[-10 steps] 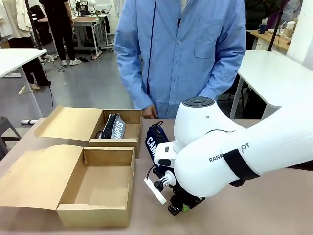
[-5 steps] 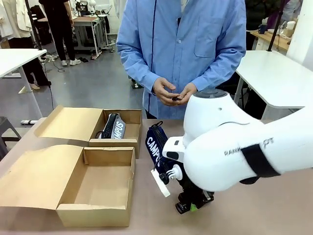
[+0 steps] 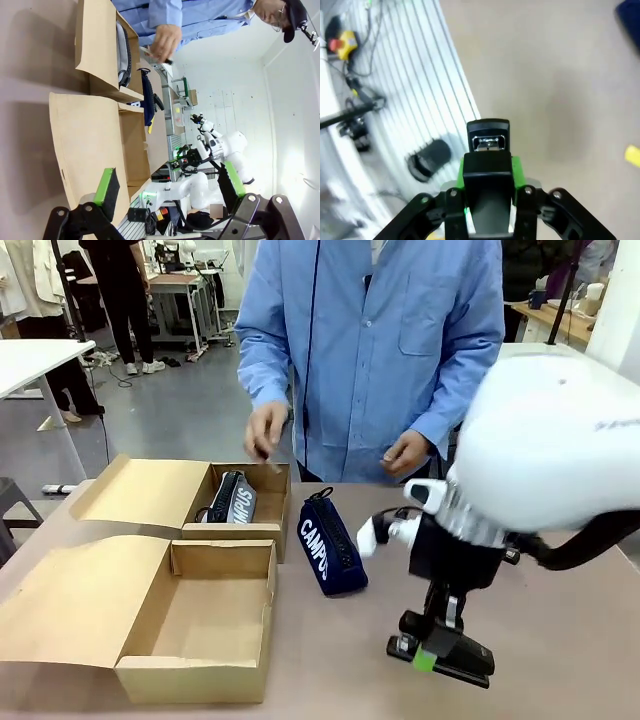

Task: Place items inside the box.
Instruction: Pick up a Pencil pouch or Stapler and place it inside the Mailer Box closest to the robot.

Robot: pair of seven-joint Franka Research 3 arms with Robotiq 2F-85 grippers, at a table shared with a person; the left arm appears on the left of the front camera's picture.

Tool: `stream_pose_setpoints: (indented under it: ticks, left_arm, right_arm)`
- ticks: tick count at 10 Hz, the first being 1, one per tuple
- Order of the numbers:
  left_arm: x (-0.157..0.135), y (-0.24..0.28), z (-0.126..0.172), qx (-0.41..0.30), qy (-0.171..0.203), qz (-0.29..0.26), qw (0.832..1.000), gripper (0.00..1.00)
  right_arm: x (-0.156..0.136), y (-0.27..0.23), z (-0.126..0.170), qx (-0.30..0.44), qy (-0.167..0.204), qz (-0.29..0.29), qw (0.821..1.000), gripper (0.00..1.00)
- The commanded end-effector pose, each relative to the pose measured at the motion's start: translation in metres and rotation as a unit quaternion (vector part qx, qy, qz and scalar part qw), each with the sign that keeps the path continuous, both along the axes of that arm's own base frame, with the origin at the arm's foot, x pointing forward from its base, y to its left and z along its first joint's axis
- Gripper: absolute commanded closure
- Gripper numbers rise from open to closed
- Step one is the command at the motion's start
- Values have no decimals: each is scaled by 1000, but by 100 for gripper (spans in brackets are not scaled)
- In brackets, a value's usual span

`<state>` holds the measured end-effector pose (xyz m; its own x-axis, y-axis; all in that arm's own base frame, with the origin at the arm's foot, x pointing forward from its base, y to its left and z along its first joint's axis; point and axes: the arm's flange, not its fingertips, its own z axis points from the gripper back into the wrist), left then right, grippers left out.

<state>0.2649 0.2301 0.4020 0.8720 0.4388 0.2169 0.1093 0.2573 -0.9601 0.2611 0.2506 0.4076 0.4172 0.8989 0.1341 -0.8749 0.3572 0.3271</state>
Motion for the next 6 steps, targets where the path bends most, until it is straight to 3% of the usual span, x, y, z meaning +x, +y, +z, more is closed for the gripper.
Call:
stream_pose_setpoints:
  ticks: [1,2,3,5,6]
  left_arm:
    - [-2,0,1,-2,-11,-4,1000,0]
    - [-2,0,1,-2,-11,-4,1000,0]
    - [-2,0,1,-2,-11,-4,1000,0]
    - [-2,0,1,-2,-11,-4,1000,0]
    - [-2,0,1,-2,-11,-4,1000,0]
  right_arm:
    - [-18,-11,3,132,16,-415,900,82]
    - [-20,-10,8,179,21,-469,865,82]
    - [-25,-1,10,282,-16,-443,851,82]
    - [-24,17,4,297,99,-416,854,82]
    - [14,7,41,135,79,-278,948,82]
